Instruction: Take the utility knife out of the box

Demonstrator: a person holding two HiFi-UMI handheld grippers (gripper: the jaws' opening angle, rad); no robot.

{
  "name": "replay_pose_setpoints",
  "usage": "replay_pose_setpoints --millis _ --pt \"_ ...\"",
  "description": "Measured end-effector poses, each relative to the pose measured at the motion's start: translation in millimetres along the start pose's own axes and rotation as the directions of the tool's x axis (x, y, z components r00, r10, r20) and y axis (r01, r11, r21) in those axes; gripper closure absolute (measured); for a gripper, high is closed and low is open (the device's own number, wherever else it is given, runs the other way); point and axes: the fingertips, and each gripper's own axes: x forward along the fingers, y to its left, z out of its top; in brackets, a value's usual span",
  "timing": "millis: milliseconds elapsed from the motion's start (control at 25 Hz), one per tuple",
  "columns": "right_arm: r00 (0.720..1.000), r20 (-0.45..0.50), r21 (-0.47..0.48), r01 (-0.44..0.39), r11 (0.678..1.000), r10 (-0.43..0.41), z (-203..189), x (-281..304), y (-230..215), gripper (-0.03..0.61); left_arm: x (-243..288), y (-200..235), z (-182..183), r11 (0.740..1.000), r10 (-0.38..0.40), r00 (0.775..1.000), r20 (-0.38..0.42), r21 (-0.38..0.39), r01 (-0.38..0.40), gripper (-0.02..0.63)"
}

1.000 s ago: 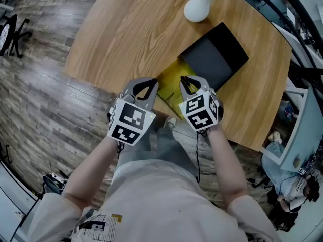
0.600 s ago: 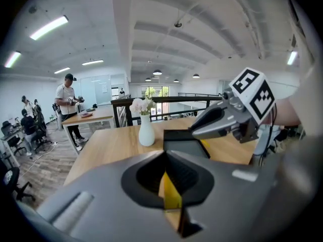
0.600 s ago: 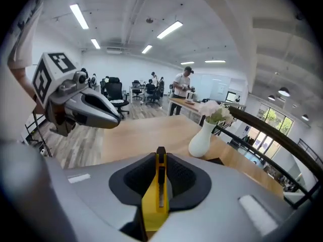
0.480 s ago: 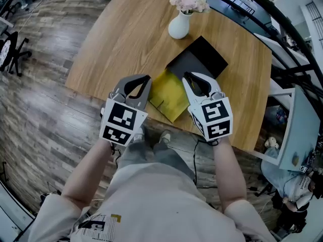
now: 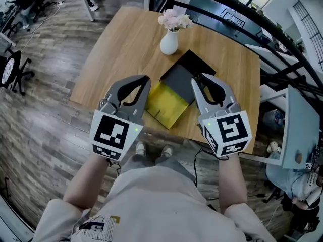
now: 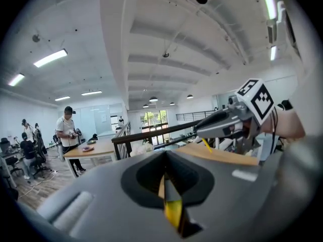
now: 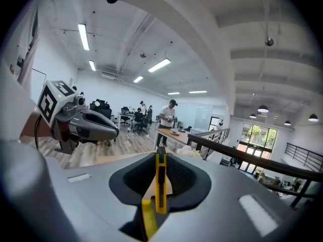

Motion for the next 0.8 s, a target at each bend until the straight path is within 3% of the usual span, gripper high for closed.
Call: replay_pose_setpoints --millis 440,800 --pt "0.973 0.208 0.000 0.097 0.995 -0.095 75 -87 -2 0.512 -38 -18 67 1.000 0.015 0.992 0.128 0.024 -0.018 0.612" --pt "0.961 0.246 0.064 0.115 0.991 -0.128 78 -114 -1 0.512 -51 -24 77 0.998 -0.006 0.991 0.131 0.058 -0.001 0.612"
